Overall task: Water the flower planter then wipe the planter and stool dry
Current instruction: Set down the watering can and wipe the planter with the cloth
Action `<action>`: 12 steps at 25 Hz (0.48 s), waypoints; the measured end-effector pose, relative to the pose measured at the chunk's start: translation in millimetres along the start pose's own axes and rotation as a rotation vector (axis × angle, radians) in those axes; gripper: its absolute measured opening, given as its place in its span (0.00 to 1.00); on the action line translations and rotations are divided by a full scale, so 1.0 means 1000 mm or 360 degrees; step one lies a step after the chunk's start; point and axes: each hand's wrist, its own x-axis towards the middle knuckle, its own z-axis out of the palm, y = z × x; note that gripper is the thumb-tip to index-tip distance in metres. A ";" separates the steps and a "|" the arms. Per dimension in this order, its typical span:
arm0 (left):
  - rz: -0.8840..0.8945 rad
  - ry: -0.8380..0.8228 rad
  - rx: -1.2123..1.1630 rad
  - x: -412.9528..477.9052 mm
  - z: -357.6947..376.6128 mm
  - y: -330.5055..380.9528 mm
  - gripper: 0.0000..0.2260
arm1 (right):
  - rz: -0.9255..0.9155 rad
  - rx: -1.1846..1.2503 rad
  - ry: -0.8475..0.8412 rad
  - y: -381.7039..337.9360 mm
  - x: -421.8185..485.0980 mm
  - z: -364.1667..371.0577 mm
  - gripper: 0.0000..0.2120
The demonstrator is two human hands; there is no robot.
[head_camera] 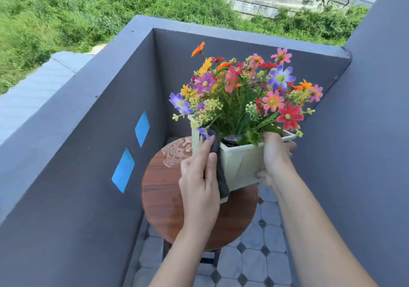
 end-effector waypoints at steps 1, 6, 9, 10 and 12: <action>0.0032 -0.0011 0.0000 -0.007 0.003 0.003 0.14 | 0.0014 0.0006 -0.0011 0.000 0.002 -0.002 0.18; -0.0230 0.0062 0.0048 0.030 0.023 -0.005 0.19 | 0.0128 0.0118 -0.0131 0.005 0.005 -0.016 0.24; -0.0492 -0.0015 -0.0080 0.050 0.027 -0.015 0.21 | 0.0158 0.0225 -0.0201 0.011 0.006 -0.023 0.21; -0.0562 -0.0050 -0.0133 0.048 0.026 -0.020 0.22 | 0.0171 0.0242 -0.0226 0.014 0.006 -0.023 0.23; -0.0642 -0.0119 -0.0167 0.034 0.026 -0.025 0.23 | 0.0159 0.0251 -0.0252 0.015 0.005 -0.022 0.27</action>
